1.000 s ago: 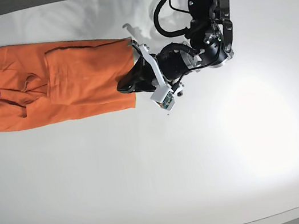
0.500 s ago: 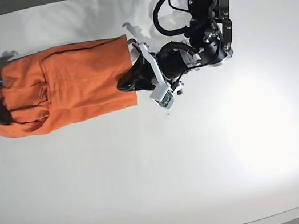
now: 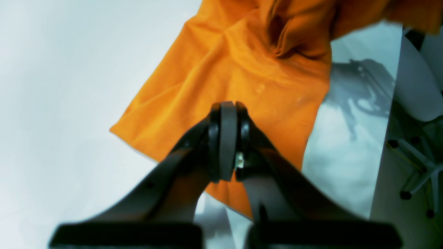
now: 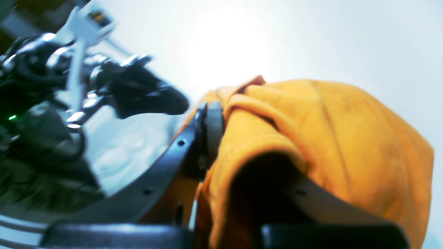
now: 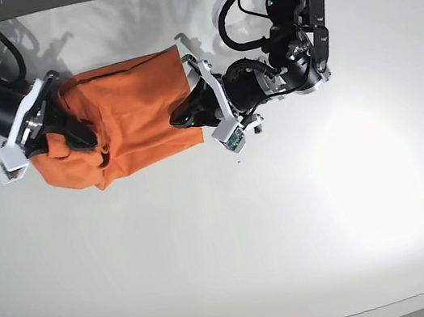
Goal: Fold the T-shirt properly
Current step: 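Grasp the shirt's collar end with the right gripper and fold it over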
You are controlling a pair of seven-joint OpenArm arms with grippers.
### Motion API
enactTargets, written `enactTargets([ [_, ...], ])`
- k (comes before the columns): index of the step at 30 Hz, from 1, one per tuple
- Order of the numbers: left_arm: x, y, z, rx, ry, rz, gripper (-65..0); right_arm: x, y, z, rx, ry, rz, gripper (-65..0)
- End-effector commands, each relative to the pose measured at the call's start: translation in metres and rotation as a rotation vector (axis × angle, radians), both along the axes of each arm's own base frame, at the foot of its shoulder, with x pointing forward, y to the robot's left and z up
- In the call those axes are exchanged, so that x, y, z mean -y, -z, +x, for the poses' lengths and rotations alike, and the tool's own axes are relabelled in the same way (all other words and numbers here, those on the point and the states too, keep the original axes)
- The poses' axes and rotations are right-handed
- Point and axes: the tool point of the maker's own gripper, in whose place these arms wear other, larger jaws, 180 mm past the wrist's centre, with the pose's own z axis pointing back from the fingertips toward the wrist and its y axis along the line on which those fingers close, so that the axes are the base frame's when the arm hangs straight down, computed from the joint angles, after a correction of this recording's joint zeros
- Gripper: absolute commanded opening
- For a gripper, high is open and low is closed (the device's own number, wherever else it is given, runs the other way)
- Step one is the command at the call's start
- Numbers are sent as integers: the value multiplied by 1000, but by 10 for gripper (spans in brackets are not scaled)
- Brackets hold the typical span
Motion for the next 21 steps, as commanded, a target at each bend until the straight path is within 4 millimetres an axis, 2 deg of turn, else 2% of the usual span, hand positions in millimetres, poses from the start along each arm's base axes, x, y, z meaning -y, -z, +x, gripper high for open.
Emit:
enactTargets([
  [1,4,-15,5,41,1,-42,-650,-11,-13,0,46,-36,38,-650],
  [7,4,-15,5,40,0,-42,-650,-60,-6,-15,2,-193,96,-650],
  [12,4,-15,6,41,0,-43,-650,-93,16,-18,-32,-232,48,-650],
  [15,4,-15,5,40,1,-41,-650,-106,26,-14,-24,-218,16,-650],
  [19,2,-15,6,40,-3,-39,-650,-116,23,-11,15,-218,21,-650],
  [21,-5,-19,12,53,-29,-41,-650,-120,24,-12,20,-225,15,-650],
])
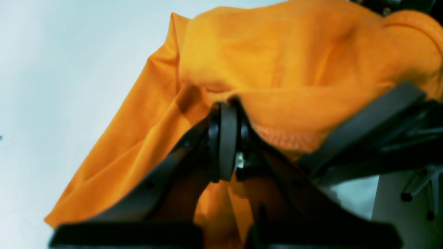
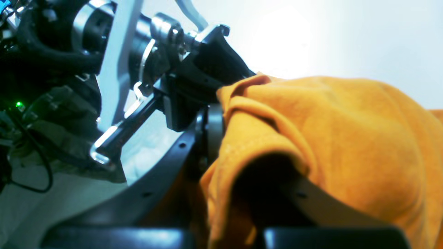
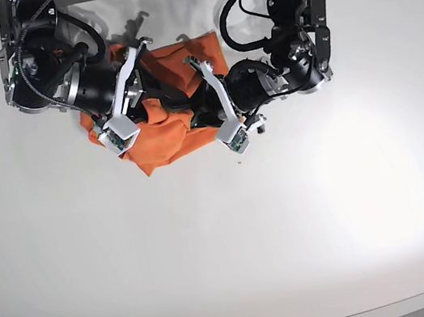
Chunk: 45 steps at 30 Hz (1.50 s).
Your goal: Fold the T-shirt properly
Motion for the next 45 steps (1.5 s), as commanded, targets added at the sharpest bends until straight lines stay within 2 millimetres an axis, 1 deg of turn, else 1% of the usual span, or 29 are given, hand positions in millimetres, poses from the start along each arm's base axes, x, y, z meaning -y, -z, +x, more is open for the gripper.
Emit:
enactTargets([
  [1,-4,-24,12,65,-24,-49,-650,-4,-12,2,39,-8,37,-650],
  [2,-12,-32,19,84,-54,-65,-650,-4,-11,2,38,-10,29,-650],
  [4,-35,-49,34,132,-131,-90,-650,-6,-10,1,37,-16,26,-650],
  [8,-91,-75,61,209,-308,-112,-650,-7,-11,1,37,-17,29,-650],
  [10,-111,-81,67,204,-383,-145,-650,-7,-11,1,37,-17,29,-650],
  [12,-122,-78,67,189,-414,-139,-650,-8,-12,0,40,-21,35,-650],
  [13,-124,-75,65,181,-415,-130,-650,-11,-12,-1,39,-29,38,-650],
  [14,-125,-73,63,174,-414,-125,-650,-16,-11,-3,37,-41,35,-588],
  [15,-124,-70,60,163,-411,-129,-650,-23,-7,-5,35,-55,19,-504],
  [16,-122,-68,57,152,-408,-141,-650,-31,-1,-8,33,-72,-11,-407],
  [17,-120,-67,54,142,-402,-150,-650,-39,7,-11,37,-93,-58,-325],
  [18,-119,-64,52,134,-398,-148,-650,-49,11,-13,50,-118,-96,-298],
  [20,-117,-62,50,134,-387,-142,-650,-64,17,-19,90,-182,-169,-299],
  [23,-115,-63,49,146,-374,-139,-650,-89,5,-24,174,-275,-186,-300],
  [26,-115,-61,47,139,-370,-133,-650,-104,-10,-29,262,-329,-202,-300],
  [27,-115,-59,46,134,-370,-132,-650,-106,-11,-29,279,-336,-213,-301],
  [30,-116,-57,44,126,-369,-126,-650,-103,-5,-24,301,-320,-261,-301],
  [34,-124,-56,44,136,-364,-95,-650,-101,-2,-19,317,-304,-280,-301],
  [36,-129,-55,44,140,-361,-73,-650,-104,-14,-19,350,-295,-240,-301],
  [40,-136,-54,44,146,-356,-42,-650,-109,-50,-23,436,-285,-151,-301],
  [43,-146,-52,44,153,-352,5,-650,-99,-62,-15,502,-240,-188,-301],
  [45,-153,-52,44,158,-346,34,-650,-91,-64,-6,519,-201,-205,-301],
])
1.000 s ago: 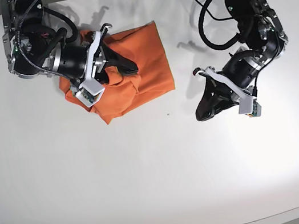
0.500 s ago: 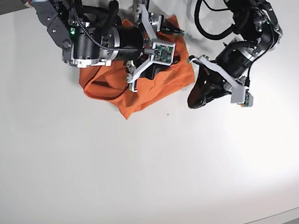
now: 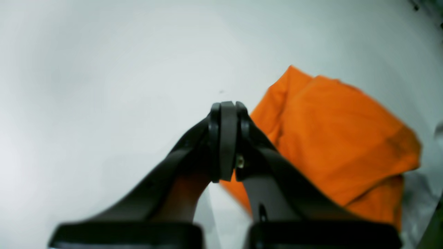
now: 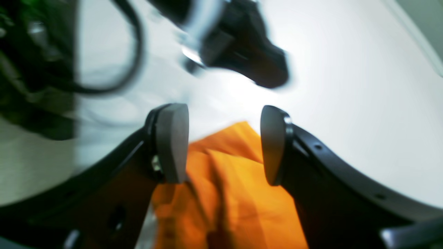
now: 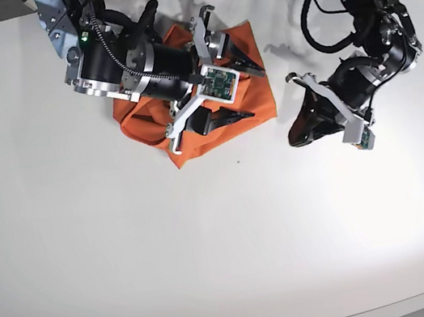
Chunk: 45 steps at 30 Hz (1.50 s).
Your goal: Fold the T-shirt properly
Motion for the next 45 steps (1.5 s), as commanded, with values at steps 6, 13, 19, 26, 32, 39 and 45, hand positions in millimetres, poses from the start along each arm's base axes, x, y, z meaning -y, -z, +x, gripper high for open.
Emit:
enactTargets([
  [6,-7,-16,5,57,10,17,-650,56,-2,37,50,183,-53,-301],
  [13,-6,-16,5,58,12,9,-650,99,26,18,-100,201,-92,-301],
  [19,-6,-16,5,58,12,9,-650,91,37,-5,-195,169,-47,-301],
  [26,-6,-16,5,57,12,9,-650,87,48,-1,-238,175,14,-361],
  [32,-6,-16,5,58,12,9,-650,86,52,0,-248,172,14,-553],
  [39,-6,-17,5,58,12,9,-650,77,29,6,-193,159,138,-650],
  [45,-6,-16,5,58,12,9,-650,52,2,18,-166,167,275,-650],
])
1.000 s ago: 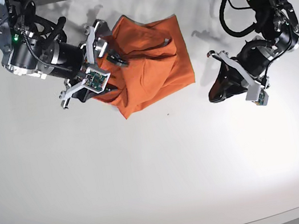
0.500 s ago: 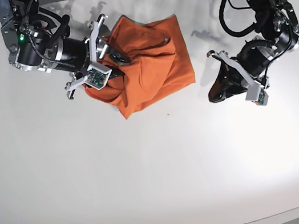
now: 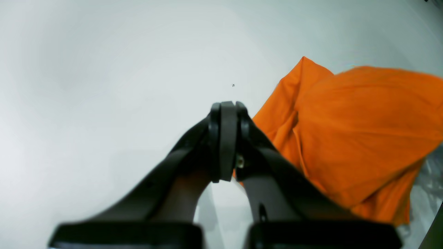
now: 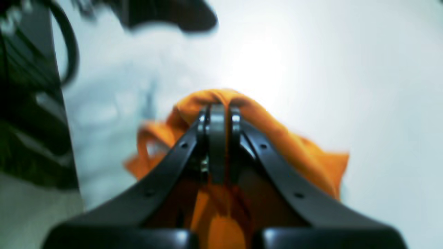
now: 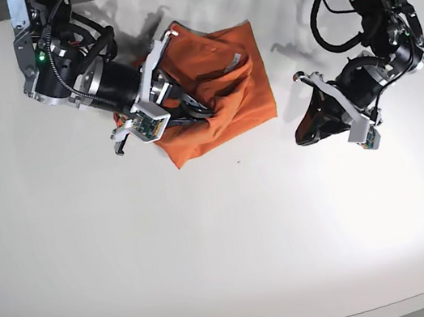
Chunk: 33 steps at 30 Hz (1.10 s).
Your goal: Fold the T-shirt properly
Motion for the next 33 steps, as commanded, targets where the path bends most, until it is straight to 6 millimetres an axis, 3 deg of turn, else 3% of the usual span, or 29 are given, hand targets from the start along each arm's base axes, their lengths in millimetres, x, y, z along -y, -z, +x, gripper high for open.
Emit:
enactTargets([
  [1,2,-16,5,55,10,-20,-650,-8,-18,2,41,-7,60,-650],
  [7,2,-14,3,50,10,-19,-650,-54,-26,1,67,-77,83,-650],
  [14,2,-13,3,47,10,-18,-650,-109,1,1,4,-194,54,-650],
  [16,1,-13,3,48,10,-16,-650,-125,7,9,-24,-194,67,-596],
  [19,-2,-13,3,47,12,-2,-650,-143,9,24,-26,-204,52,-416],
  [21,-6,-13,3,47,15,18,-650,-144,9,36,-3,-204,22,-297],
  [22,-9,-13,3,47,16,28,-650,-143,5,40,15,-206,11,-272],
  [25,-16,-13,2,44,21,60,-650,-142,-18,48,77,-246,-12,-273],
  [29,-16,-13,-4,31,55,60,-650,-121,-34,53,131,-214,-144,-273],
  [33,-11,-16,-10,36,105,47,-650,-101,-45,36,117,-203,-102,-277],
])
